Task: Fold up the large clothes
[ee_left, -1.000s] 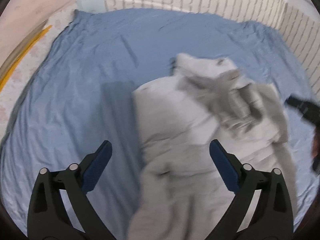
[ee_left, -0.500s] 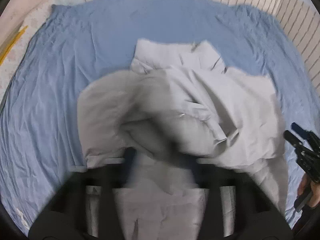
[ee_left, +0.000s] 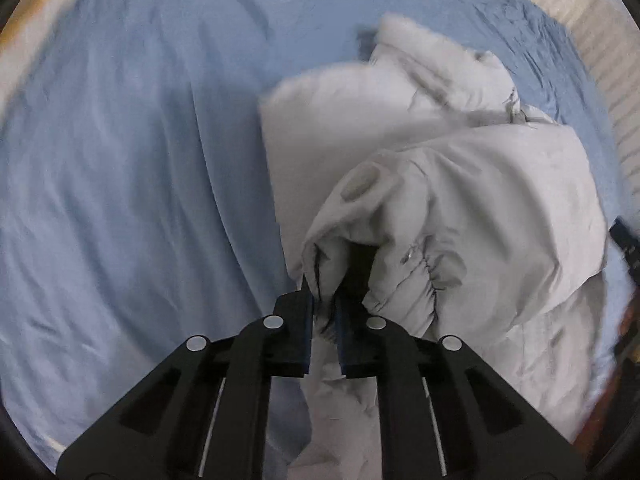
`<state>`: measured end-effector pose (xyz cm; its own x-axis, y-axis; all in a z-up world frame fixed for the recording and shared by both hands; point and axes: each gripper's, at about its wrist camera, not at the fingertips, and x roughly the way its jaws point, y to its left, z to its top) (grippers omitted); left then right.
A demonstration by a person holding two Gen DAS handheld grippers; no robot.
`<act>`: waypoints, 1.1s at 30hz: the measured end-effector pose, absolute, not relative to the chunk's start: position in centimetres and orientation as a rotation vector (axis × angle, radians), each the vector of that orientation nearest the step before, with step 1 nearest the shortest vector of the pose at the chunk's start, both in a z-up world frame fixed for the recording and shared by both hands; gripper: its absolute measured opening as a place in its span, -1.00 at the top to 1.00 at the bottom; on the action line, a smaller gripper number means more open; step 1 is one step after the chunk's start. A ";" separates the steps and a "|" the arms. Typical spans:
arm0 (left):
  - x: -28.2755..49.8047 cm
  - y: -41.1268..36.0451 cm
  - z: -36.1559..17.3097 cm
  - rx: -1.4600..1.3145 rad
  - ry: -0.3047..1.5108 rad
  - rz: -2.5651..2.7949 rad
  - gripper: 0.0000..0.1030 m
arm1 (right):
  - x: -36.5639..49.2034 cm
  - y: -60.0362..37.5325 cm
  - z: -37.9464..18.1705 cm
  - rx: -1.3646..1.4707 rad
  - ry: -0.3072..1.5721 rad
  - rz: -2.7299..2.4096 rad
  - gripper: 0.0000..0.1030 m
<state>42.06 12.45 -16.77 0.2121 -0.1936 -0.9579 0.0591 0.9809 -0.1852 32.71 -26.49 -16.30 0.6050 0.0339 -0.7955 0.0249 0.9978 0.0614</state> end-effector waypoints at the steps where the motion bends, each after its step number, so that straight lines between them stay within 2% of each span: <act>1: 41.7 13.2 -16.6 -0.144 1.327 -0.166 0.48 | 32.6 -26.5 -16.3 0.057 0.927 0.004 -0.05; 2: 41.5 13.4 -16.3 -0.135 1.315 -0.146 0.30 | 32.3 -26.5 -16.3 0.039 0.934 0.001 -0.06; 4: 40.4 13.7 -15.2 -0.087 1.284 -0.097 -0.52 | 31.9 -26.9 -16.3 0.033 0.944 0.001 -0.19; 5: 39.7 13.7 -14.4 -0.062 1.259 -0.082 -0.65 | 31.7 -27.2 -16.3 0.041 0.943 0.000 -0.19; 6: 39.1 13.6 -13.7 -0.051 1.238 -0.083 -0.71 | 31.5 -27.6 -16.3 0.056 0.940 -0.003 -0.21; 10: 37.7 13.2 -11.4 -0.007 1.175 -0.066 -0.71 | 31.6 -28.9 -16.3 0.111 0.926 -0.056 -0.32; 14: 37.5 9.8 -10.1 0.016 1.120 -0.071 -0.71 | 32.5 -29.1 -16.3 0.150 0.916 -0.118 -0.33; 16: 37.5 7.0 -9.8 0.075 1.072 -0.072 -0.65 | 33.0 -28.2 -16.3 0.151 0.908 -0.116 -0.33; 17: 37.6 5.8 -9.9 0.102 1.058 -0.069 -0.54 | 33.4 -27.4 -16.3 0.140 0.907 -0.109 -0.32; 18: 37.8 4.8 -10.2 0.122 1.061 -0.069 -0.21 | 33.8 -26.5 -16.4 0.130 0.905 -0.091 -0.29; 19: 38.3 3.7 -11.1 0.152 1.091 -0.066 0.25 | 34.0 -25.8 -16.4 0.125 0.904 -0.074 -0.18; 20: 38.7 3.2 -12.0 0.163 1.124 -0.063 0.46 | 34.4 -24.9 -16.5 0.120 0.904 -0.044 -0.04; 21: 39.1 3.0 -12.8 0.166 1.153 -0.060 0.56 | 34.6 -24.2 -16.6 0.119 0.908 -0.023 0.32; 22: 39.4 2.9 -13.8 0.177 1.174 -0.041 0.58 | 35.1 -23.2 -16.9 0.120 0.923 0.007 0.65; 23: 39.7 3.1 -14.9 0.199 1.194 -0.020 0.57 | 35.4 -22.6 -17.3 0.126 0.938 0.034 0.75; 28: 39.7 3.8 -17.0 0.213 1.257 -0.019 0.52 | 36.1 -20.4 -20.1 0.008 1.009 0.041 0.82; 33: 41.9 3.8 -18.5 0.184 1.310 -0.011 0.52 | 37.2 -20.9 -22.2 0.056 1.077 0.050 0.86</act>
